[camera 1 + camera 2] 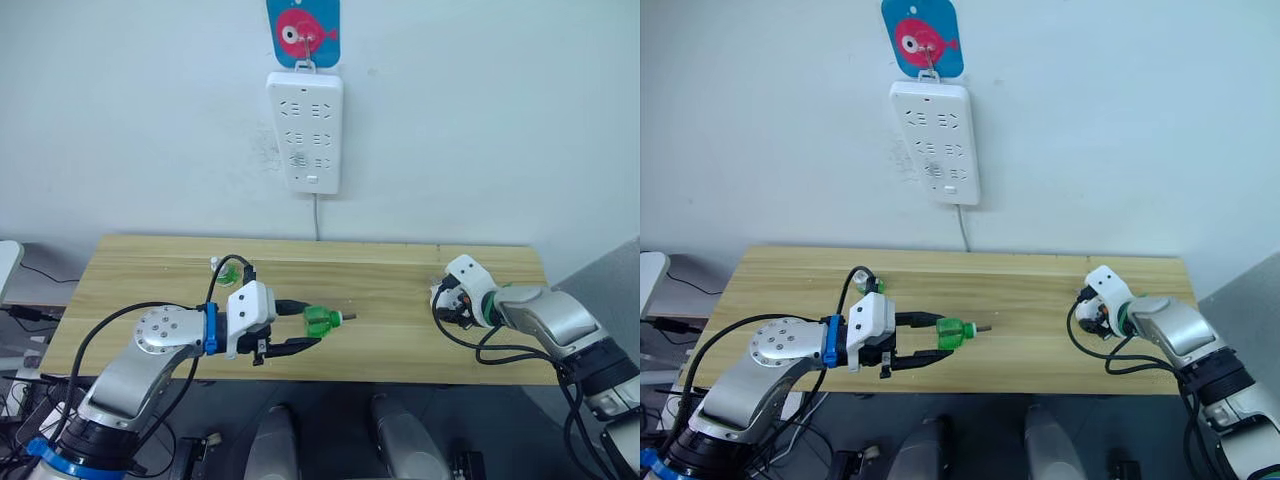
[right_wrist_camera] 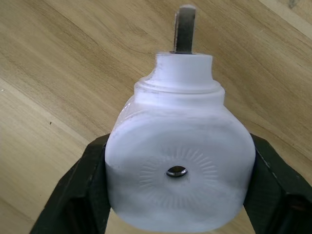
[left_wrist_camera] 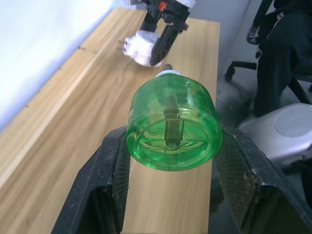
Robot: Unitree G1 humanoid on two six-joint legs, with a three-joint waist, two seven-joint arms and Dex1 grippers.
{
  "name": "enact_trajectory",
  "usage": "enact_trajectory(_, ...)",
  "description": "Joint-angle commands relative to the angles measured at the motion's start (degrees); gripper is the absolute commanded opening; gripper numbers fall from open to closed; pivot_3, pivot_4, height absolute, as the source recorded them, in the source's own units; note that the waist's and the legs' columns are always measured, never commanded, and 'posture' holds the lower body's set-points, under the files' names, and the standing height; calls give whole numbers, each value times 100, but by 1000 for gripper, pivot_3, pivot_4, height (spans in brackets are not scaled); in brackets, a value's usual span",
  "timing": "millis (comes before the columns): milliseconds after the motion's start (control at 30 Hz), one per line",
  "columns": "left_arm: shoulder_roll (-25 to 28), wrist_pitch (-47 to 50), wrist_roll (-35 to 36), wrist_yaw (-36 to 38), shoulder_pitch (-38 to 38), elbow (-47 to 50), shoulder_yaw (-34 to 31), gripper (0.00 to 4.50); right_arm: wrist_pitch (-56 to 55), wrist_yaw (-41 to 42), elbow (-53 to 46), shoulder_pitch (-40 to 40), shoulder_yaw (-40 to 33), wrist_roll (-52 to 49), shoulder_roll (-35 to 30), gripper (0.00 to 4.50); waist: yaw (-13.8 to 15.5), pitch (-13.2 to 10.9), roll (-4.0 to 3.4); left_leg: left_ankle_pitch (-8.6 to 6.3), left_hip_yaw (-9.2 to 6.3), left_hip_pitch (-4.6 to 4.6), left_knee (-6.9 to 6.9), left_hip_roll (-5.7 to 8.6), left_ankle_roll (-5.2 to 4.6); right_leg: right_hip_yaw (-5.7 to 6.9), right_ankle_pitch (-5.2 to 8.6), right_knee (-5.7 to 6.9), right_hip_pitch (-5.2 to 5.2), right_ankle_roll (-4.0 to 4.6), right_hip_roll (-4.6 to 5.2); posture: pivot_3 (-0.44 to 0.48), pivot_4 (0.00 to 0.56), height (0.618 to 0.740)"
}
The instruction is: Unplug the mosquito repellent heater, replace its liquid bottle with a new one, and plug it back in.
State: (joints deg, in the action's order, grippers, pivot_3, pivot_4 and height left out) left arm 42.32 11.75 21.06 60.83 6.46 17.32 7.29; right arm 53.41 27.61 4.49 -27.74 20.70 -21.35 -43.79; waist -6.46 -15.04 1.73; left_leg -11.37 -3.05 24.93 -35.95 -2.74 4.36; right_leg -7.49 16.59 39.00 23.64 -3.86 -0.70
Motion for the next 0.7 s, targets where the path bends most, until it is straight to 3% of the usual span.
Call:
enact_trajectory(33,-116,-179,-45,-15,44,48,-18,2227,319,110,-623,176,-531,-53,-103,4500,1,0,-1,0,-1,0,-1,0,0,0,0,0,0,-1,0,-160,242,740)
enact_trajectory(233,-509,-215,151,-183,167,44,-229,2227,481,319,-2266,798,-1502,-172,-660,4500,2,-1,-5,0,-12,0,-2,2,0,9,1,0,-8,-5,0,-178,244,740)
enact_trajectory(300,-674,-431,46,-316,141,1,-252,2227,895,530,-2800,929,-2289,-894,-454,4500,-1,-1,-5,0,-14,-4,-2,2,0,11,2,0,-12,-7,0,-189,245,740)
enact_trajectory(400,-1007,-816,-78,-567,122,-99,-296,2227,972,529,-3423,1134,-3218,-1832,278,4500,-38,-1,-4,0,-15,-10,-3,-2,0,10,1,2,-18,-7,-4,-212,244,740)
enact_trajectory(500,-1375,-1030,-172,-911,175,-160,-314,2227,817,306,-3981,1412,-3704,-2791,1261,4500,-50,0,-4,0,-27,-12,-4,-3,0,18,1,3,-27,-7,-8,-221,242,740)
enact_trajectory(600,-1697,-1175,-281,-1201,223,-153,-237,2227,1370,-711,-3901,1531,-3871,-4185,2314,4500,-94,0,-4,0,-31,-11,-6,0,0,19,-1,2,-32,-5,-6,-222,238,740)
enact_trajectory(700,-1929,-1229,-388,-1367,214,-58,-64,2227,1224,-1720,-3724,1490,-3606,-4873,3325,4500,-164,2,-5,0,-30,-11,-11,2,0,17,-4,2,-35,-3,-4,-221,231,740)
